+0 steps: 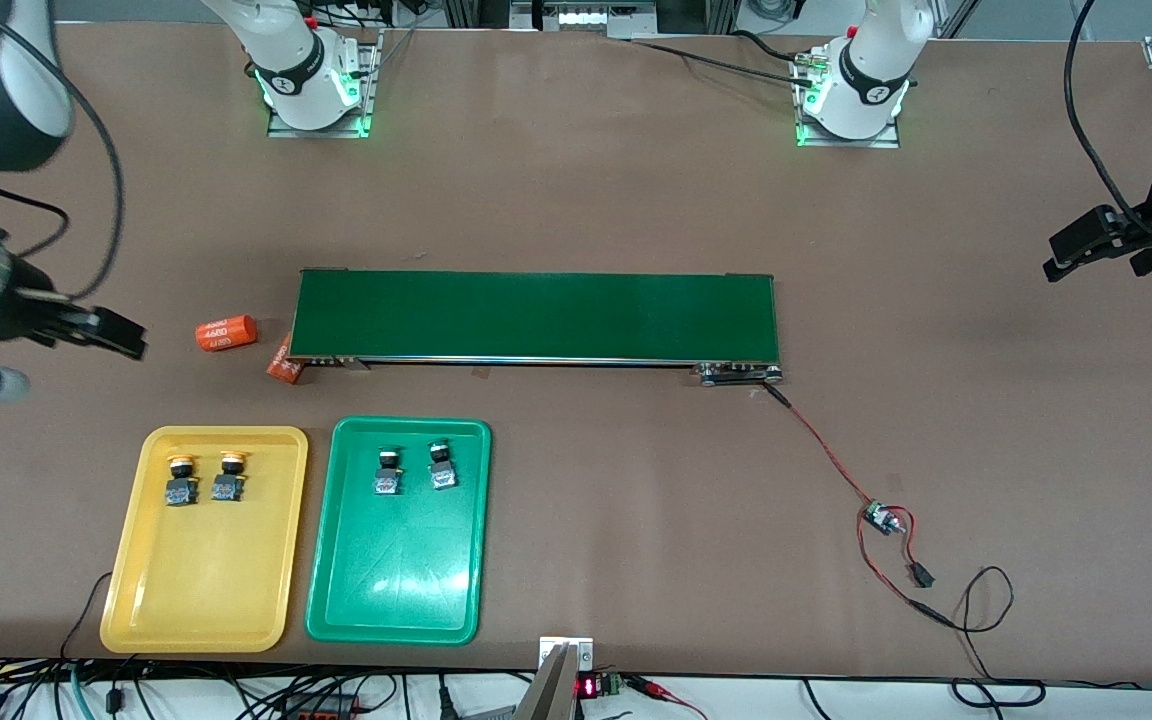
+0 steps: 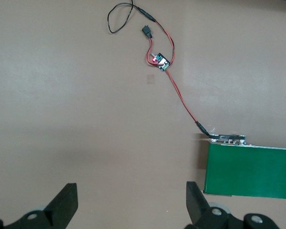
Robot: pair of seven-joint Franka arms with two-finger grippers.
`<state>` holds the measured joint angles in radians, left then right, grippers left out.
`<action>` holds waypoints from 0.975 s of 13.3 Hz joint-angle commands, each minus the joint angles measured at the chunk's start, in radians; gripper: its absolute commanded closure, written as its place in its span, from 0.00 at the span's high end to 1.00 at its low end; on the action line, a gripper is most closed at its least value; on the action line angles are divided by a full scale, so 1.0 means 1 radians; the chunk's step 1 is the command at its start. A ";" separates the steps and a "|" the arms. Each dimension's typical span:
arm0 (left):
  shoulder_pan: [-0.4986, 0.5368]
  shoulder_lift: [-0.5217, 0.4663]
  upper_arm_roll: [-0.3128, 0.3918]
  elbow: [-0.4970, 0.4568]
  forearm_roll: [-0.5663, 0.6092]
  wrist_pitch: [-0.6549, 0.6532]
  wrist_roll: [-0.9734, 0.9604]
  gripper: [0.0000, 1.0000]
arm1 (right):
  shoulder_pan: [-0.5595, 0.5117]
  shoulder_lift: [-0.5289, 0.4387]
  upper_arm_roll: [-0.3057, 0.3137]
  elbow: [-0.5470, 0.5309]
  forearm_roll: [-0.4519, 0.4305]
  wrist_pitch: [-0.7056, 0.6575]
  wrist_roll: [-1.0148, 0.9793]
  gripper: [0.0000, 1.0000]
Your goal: Sort buttons by color to trays
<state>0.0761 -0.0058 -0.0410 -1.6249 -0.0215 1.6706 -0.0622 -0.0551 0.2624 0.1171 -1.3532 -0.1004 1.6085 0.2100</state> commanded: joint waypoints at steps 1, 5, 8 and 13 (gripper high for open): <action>0.001 -0.019 -0.002 -0.010 0.011 -0.003 0.015 1.00 | 0.009 -0.121 -0.065 -0.121 0.095 -0.007 -0.049 1.00; -0.001 -0.020 -0.004 -0.007 0.011 -0.003 0.015 1.00 | 0.026 -0.209 -0.097 -0.245 0.126 -0.001 -0.109 1.00; -0.001 -0.022 -0.005 -0.007 0.011 -0.005 0.016 1.00 | 0.060 -0.212 -0.091 -0.270 0.139 0.033 -0.092 1.00; -0.002 -0.029 -0.008 -0.003 0.011 -0.031 0.016 1.00 | 0.054 -0.201 -0.090 -0.264 0.165 0.001 -0.093 1.00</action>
<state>0.0740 -0.0094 -0.0448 -1.6249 -0.0215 1.6635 -0.0622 0.0006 0.0789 0.0330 -1.5985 0.0427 1.6173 0.1169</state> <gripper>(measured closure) 0.000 0.000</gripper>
